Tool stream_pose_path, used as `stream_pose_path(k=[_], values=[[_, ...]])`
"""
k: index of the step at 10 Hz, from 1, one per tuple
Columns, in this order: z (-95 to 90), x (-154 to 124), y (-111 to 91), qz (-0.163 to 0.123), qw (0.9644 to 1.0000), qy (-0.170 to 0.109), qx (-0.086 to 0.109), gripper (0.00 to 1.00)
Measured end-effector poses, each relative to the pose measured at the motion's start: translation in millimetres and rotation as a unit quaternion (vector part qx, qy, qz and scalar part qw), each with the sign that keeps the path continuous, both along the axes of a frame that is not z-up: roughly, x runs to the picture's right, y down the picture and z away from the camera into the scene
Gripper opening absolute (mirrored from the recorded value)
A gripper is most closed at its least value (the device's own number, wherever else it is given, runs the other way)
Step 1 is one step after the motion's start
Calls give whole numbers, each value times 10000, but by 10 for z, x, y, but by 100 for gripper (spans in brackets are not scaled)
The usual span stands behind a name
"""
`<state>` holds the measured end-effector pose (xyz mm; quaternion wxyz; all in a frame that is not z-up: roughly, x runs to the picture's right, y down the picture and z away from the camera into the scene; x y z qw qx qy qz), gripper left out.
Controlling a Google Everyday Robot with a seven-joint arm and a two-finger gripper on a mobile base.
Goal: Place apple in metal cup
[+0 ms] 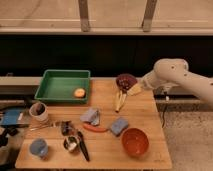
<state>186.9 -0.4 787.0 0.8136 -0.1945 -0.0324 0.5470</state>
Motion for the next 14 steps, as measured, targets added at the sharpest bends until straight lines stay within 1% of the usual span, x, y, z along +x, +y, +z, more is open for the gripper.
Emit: stream_pose_path(k=[1, 2, 3, 4, 7, 9, 10, 11, 12, 14], values=[[10, -197, -49, -218, 9996, 14, 155, 80], [26, -404, -100, -487, 9983, 45, 327, 80], [28, -530, -131, -660, 9968, 56, 442, 80], [36, -686, -173, -894, 9943, 73, 578, 80], [70, -1125, -307, -1261, 9890, 12, 774, 80], [89, -1477, -381, -1512, 9848, -51, 858, 80], [78, -1637, -396, -1621, 9831, -108, 841, 80], [46, -1790, -386, -1740, 9815, -233, 768, 80], [27, -1851, -376, -1773, 9809, -293, 739, 80], [29, -1824, -374, -1770, 9811, -278, 736, 80]])
